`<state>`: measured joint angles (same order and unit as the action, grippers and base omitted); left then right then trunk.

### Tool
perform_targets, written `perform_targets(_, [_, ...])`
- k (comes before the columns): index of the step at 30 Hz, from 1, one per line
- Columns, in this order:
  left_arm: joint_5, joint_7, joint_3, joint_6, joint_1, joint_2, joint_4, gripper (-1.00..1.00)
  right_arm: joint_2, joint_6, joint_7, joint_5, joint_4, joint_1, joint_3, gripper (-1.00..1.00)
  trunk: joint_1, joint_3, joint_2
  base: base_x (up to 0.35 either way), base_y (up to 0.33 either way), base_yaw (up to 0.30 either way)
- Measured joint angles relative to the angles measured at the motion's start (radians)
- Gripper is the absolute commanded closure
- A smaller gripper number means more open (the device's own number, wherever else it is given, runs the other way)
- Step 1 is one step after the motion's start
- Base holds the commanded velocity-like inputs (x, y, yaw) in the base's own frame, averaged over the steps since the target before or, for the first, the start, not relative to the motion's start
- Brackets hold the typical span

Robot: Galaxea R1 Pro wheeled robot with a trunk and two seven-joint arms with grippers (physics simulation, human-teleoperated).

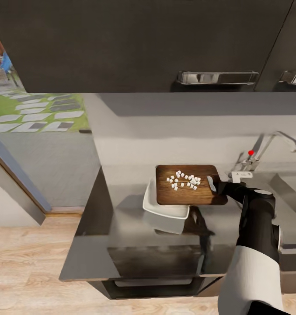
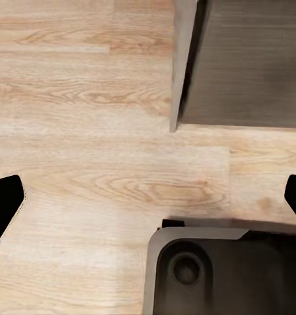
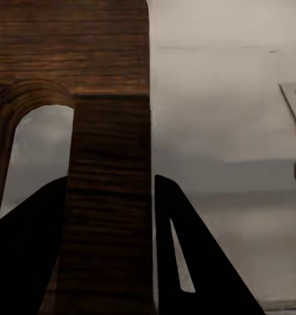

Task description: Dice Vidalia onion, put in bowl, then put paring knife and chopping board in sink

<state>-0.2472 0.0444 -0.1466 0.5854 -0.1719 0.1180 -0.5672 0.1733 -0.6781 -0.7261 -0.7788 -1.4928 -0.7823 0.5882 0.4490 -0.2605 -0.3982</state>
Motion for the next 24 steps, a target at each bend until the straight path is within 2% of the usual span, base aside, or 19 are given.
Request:
perform_targets(9, [0.0,0.0,0.0,0.0,0.0,0.0,0.001,-1.0,0.0,-0.001,0.0,0.001,0.0,0.0,0.0,1.0,0.0,0.014,0.0,0.142,0.134,0.0])
perform_targets(24, [0.001,-0.001,0.0,0.0,0.0,0.0,0.0,-1.0,0.0,0.002,0.0,0.0,-0.001,0.0,0.003,1.0,0.0,0.015,0.0,0.065,0.058,0.0])
